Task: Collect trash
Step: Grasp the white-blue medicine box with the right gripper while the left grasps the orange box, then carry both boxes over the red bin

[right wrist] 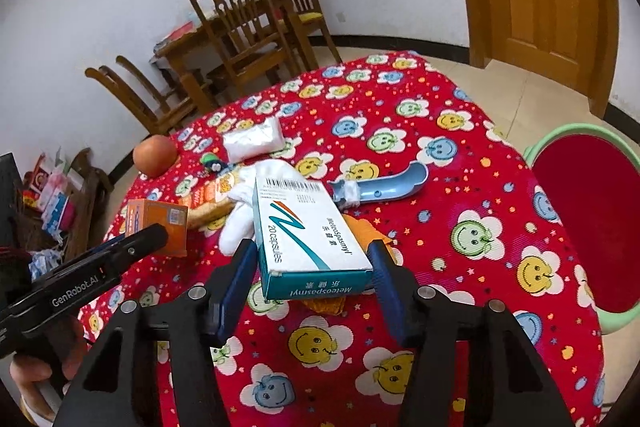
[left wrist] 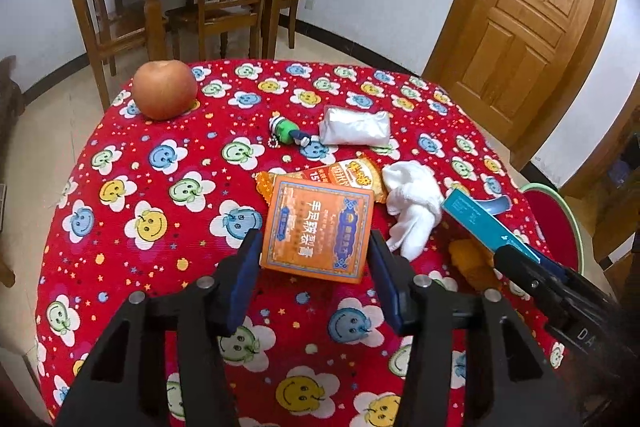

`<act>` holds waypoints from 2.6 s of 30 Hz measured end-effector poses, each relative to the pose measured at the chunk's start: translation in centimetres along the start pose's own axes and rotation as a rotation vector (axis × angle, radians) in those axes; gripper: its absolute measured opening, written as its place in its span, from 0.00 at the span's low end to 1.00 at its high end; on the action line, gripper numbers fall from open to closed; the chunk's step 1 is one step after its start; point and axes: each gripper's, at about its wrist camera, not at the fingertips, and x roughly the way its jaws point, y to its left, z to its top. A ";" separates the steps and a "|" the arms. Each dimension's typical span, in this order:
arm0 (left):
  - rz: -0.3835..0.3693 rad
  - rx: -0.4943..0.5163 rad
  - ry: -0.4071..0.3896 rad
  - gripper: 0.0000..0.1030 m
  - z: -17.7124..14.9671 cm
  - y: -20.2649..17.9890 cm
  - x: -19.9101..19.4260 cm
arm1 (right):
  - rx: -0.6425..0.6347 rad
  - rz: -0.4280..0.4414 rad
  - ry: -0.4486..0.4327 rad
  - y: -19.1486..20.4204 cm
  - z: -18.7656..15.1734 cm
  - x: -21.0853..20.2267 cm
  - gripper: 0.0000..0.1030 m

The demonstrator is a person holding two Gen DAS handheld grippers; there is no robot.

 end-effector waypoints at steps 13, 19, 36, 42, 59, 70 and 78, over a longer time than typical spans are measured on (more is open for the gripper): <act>-0.055 0.027 -0.043 0.51 -0.1 -2.3 -3.3 | 0.023 0.020 -0.095 -0.5 -0.6 -4.9 0.56; -0.088 0.058 -0.044 0.51 -0.2 -4.3 -4.0 | 0.045 0.008 -0.143 -1.6 -0.8 -7.4 0.56; -0.219 0.193 -0.002 0.51 0.1 -13.2 -3.1 | 0.146 -0.101 -0.254 -7.6 -1.6 -12.8 0.56; -0.254 0.250 0.016 0.51 0.0 -16.5 -2.3 | 0.203 -0.147 -0.272 -10.4 -1.8 -13.6 0.56; -0.316 0.388 0.082 0.51 -0.8 -24.9 2.1 | 0.363 -0.278 -0.245 -19.1 -3.1 -13.0 0.56; -0.334 0.459 0.135 0.51 -1.9 -28.9 5.8 | 0.425 -0.325 -0.209 -23.0 -4.2 -11.7 0.56; -0.336 0.475 0.157 0.51 -2.4 -30.0 7.4 | 0.460 -0.328 -0.210 -24.5 -4.3 -11.3 0.57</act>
